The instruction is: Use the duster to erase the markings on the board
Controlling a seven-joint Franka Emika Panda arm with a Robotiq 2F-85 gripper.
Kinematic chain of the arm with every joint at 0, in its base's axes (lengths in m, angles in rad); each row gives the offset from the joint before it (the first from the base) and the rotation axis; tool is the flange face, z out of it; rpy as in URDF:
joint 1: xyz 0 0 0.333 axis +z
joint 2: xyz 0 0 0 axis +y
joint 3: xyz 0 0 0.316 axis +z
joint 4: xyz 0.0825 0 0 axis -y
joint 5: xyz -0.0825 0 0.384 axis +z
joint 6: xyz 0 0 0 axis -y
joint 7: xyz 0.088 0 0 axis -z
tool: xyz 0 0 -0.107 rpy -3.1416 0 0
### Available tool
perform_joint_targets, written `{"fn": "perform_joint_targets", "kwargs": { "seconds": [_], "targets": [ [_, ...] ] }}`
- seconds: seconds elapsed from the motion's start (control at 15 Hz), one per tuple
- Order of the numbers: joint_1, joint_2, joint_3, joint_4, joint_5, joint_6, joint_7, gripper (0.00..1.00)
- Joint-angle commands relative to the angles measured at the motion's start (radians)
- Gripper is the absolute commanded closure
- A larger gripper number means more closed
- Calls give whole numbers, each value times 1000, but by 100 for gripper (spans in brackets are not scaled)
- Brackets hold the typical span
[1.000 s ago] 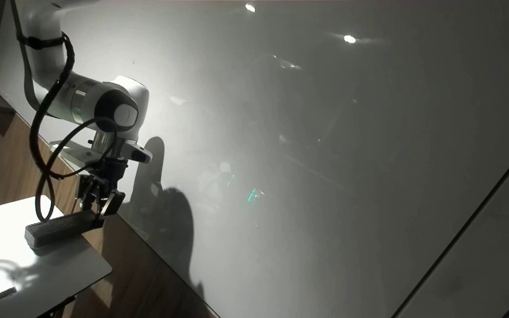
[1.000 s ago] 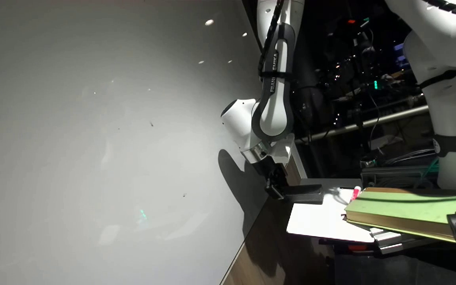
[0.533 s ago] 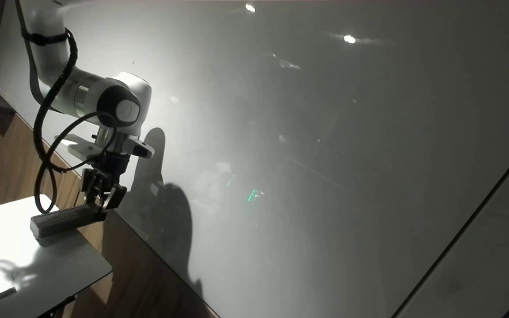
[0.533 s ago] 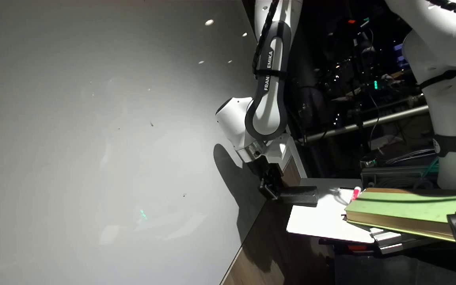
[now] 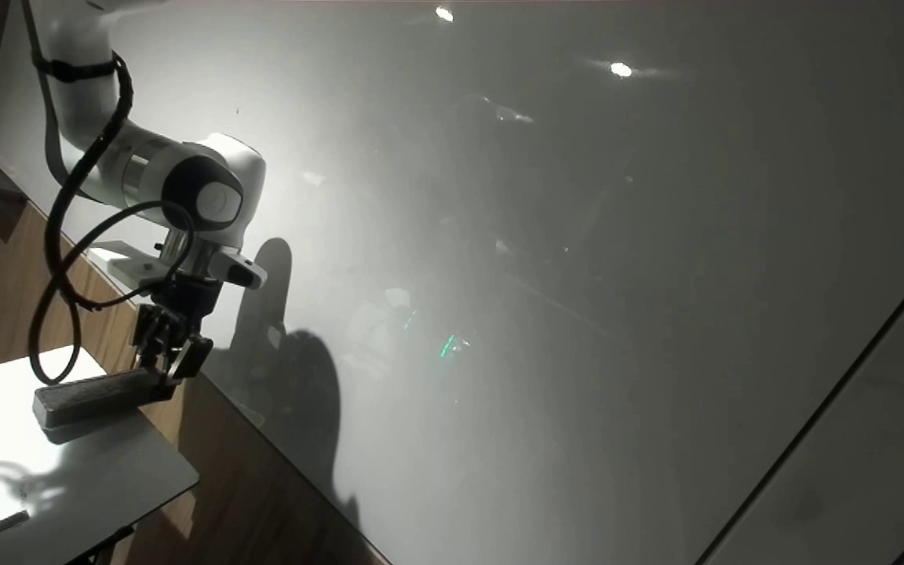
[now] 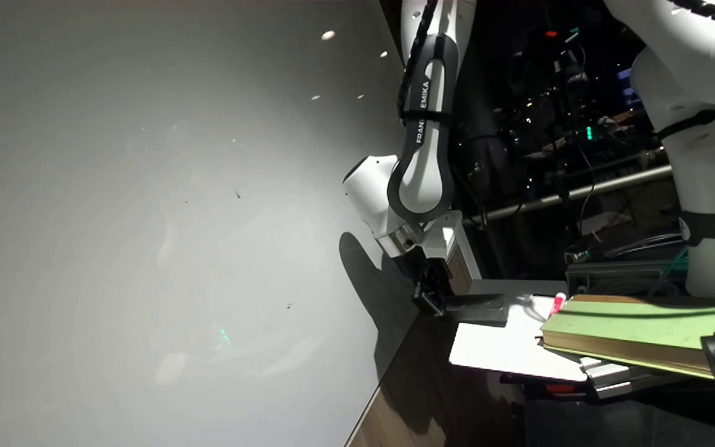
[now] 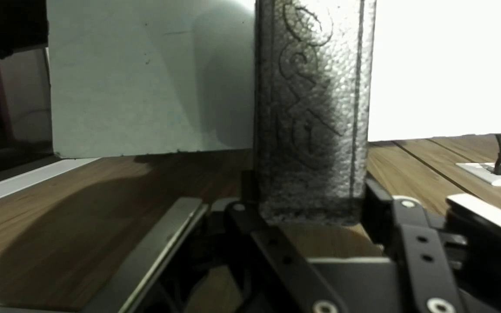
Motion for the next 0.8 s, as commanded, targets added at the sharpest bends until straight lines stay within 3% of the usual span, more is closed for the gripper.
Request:
{"fn": "perform_joint_targets", "kwargs": {
  "seconds": [0.0, 0.13, 0.2, 0.47, 0.73],
  "targets": [
    [3, -21, 3, -11, 24, -2, -14, 69],
    [3, -18, 3, -5, 21, -2, -18, 69],
    [3, -17, 3, -3, 22, -2, -19, 19],
    [1, -12, 4, 8, 26, -7, -25, 1],
    [3, -23, 11, 17, 34, -20, -35, 0]
  ]
}}
